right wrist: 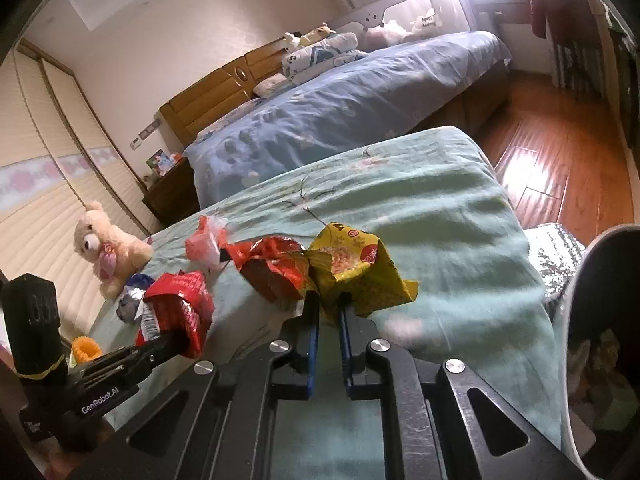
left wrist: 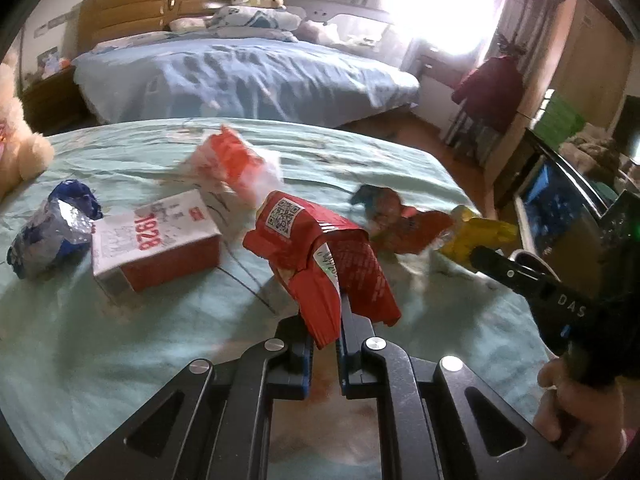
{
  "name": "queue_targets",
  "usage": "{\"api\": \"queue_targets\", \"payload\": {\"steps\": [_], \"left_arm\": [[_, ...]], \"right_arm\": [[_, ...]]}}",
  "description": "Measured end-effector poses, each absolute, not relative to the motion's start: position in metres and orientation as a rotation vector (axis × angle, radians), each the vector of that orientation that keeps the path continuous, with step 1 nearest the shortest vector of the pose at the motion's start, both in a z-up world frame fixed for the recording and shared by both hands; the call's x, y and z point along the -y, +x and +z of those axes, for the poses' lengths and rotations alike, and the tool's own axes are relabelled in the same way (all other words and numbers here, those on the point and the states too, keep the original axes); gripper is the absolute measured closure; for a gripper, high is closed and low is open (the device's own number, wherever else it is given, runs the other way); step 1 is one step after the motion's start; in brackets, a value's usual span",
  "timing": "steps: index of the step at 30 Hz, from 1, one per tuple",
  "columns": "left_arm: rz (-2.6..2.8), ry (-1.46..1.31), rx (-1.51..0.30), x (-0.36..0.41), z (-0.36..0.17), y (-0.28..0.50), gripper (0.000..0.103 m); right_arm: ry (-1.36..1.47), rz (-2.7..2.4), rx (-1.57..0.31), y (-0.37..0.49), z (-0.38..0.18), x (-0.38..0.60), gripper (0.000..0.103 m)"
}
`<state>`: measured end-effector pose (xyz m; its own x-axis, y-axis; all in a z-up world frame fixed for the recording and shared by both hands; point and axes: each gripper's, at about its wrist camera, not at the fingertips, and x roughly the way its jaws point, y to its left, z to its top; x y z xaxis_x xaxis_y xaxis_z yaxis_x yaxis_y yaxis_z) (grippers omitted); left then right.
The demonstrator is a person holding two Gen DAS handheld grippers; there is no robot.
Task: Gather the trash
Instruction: 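Grasp the red snack bag with left tool while right tool grasps yellow wrapper, then carry the red snack bag and yellow wrapper over the trash bin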
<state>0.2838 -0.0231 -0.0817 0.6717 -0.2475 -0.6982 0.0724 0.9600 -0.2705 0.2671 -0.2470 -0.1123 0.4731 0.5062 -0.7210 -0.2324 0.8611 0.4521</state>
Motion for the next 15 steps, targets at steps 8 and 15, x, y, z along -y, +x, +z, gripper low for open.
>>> {"api": "queue_targets", "payload": {"steps": [8,15], "left_arm": [[-0.262,-0.190,-0.822,0.049,-0.075,0.270,0.095],[-0.326,-0.155,-0.834,0.077,-0.072,0.265,0.095]], "right_arm": [[0.337,0.446,-0.953,0.241,-0.098,0.272,0.094],[0.370,0.410,-0.927,0.221,-0.089,0.300,0.094]]}}
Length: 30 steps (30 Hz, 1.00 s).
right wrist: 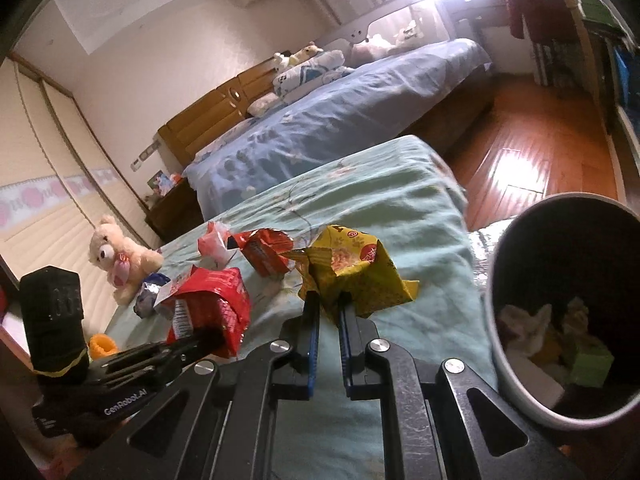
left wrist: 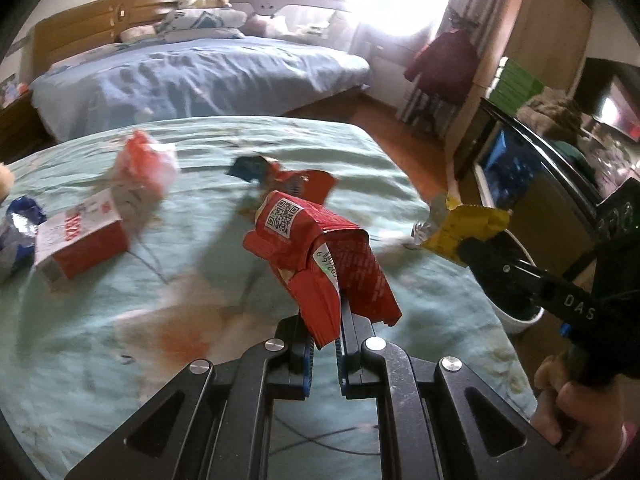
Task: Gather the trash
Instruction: 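Carry the red snack bag and yellow wrapper over the trash bin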
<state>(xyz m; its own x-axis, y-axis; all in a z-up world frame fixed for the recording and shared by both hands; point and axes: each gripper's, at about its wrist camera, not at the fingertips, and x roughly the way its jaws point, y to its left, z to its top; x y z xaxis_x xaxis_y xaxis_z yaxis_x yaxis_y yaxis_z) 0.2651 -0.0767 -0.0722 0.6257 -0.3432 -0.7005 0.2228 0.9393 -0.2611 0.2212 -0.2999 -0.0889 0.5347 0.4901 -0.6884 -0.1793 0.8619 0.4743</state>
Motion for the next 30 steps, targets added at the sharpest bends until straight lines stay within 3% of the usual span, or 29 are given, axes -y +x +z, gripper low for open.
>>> {"api": "queue_targets", "payload": {"steps": [30], "left_arm": [[-0.513,-0.004,-0.836,0.187,-0.061,0.268,0.095]], "right_arm": [[0.431,0.207,-0.876,0.180,-0.082,0.407,0.094]]}}
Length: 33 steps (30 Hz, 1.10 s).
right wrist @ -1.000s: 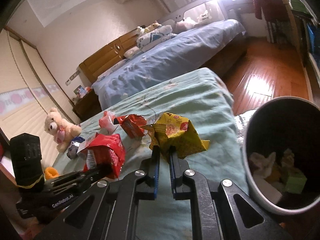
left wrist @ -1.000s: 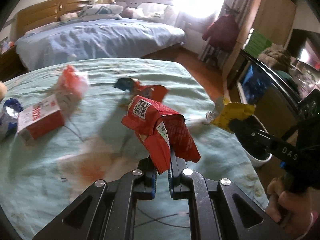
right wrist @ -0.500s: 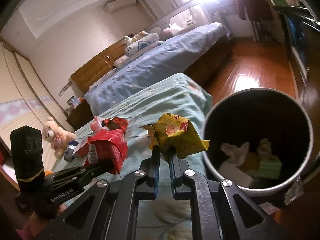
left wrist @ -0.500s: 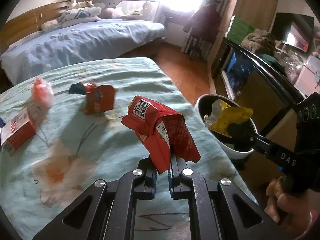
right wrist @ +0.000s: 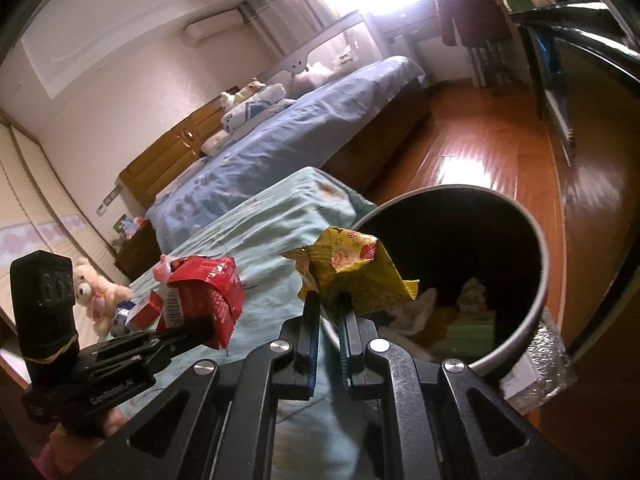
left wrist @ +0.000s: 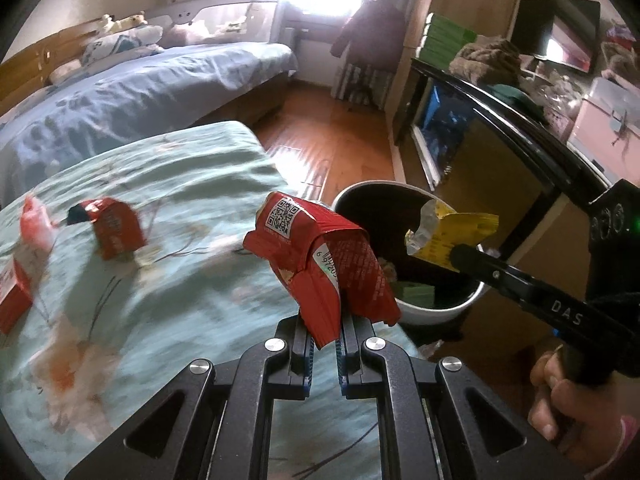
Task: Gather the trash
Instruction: 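Carry the red snack bag and yellow wrapper over the trash bin, then open the left tool into the bin while the right tool releases the yellow wrapper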
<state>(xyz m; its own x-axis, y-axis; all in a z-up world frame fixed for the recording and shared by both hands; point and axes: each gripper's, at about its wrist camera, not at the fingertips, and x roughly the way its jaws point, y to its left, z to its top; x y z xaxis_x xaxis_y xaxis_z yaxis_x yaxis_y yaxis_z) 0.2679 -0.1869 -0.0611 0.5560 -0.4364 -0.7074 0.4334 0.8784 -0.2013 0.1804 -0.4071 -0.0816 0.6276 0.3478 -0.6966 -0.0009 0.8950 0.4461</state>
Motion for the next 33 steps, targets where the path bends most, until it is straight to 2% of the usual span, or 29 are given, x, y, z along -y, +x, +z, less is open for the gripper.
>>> {"api": "queue_targets", "payload": {"steps": [33], "left_arm": [[-0.583,0.094,-0.882,0.276,-0.076,0.317,0.095]], "right_arm": [[0.427,0.108,-0.916,0.205,-0.102,0.456,0.094]]}}
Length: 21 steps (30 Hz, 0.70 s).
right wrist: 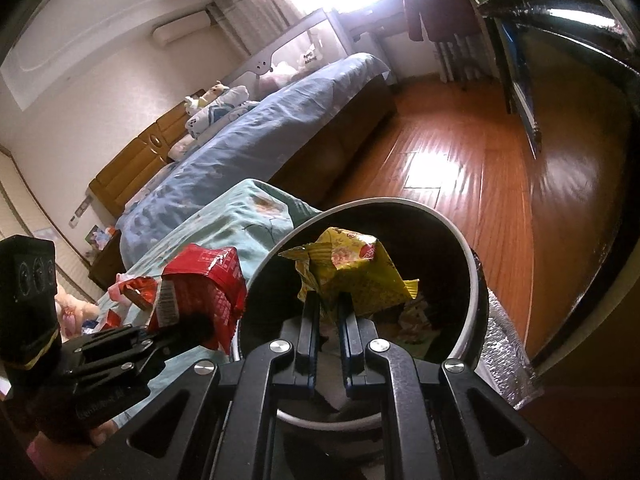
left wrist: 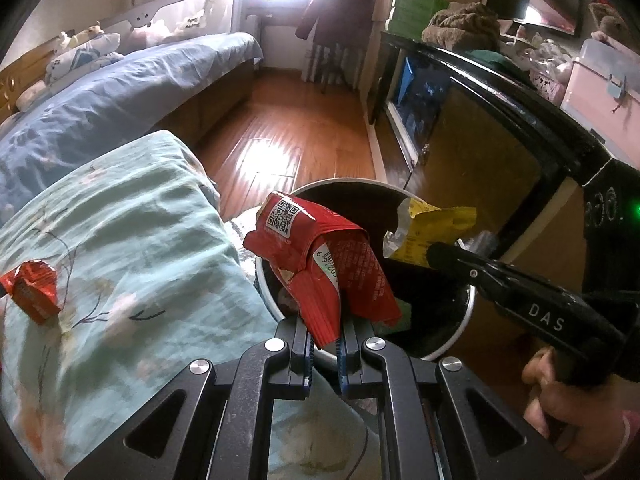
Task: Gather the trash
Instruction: 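Open the left tool into the bin while the right tool releases the yellow wrapper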
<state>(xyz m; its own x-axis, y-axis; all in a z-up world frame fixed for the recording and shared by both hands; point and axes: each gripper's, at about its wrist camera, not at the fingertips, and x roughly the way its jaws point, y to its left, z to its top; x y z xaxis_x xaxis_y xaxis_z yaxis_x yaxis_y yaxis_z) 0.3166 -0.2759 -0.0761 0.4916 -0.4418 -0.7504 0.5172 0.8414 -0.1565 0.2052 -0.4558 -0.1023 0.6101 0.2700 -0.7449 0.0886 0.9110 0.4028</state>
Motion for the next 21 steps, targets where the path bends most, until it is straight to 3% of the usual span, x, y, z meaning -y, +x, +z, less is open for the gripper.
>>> {"api": "queue_targets", "payload": {"steps": [13,17,19,21], "left_arm": [[-0.583,0.110,-0.889,0.285,-0.078,0.323,0.095],[-0.588,0.109,-0.904,0.285,-0.080,0.326,0.091],[-0.576,0.098,-0.910,0.283,-0.079,0.328,0.079],[-0.578,0.078,-0.905,0.280,-0.077,0.327,0.059]], "right_arm": [[0.422,0.094,-0.939,0.217,-0.105,0.460,0.094],[0.418,0.091,-0.951,0.219,-0.107,0.460,0.090],[0.418,0.087,-0.959,0.220,-0.108,0.460,0.089],[0.424,0.086,-0.969,0.221,-0.107,0.459,0.087]]}}
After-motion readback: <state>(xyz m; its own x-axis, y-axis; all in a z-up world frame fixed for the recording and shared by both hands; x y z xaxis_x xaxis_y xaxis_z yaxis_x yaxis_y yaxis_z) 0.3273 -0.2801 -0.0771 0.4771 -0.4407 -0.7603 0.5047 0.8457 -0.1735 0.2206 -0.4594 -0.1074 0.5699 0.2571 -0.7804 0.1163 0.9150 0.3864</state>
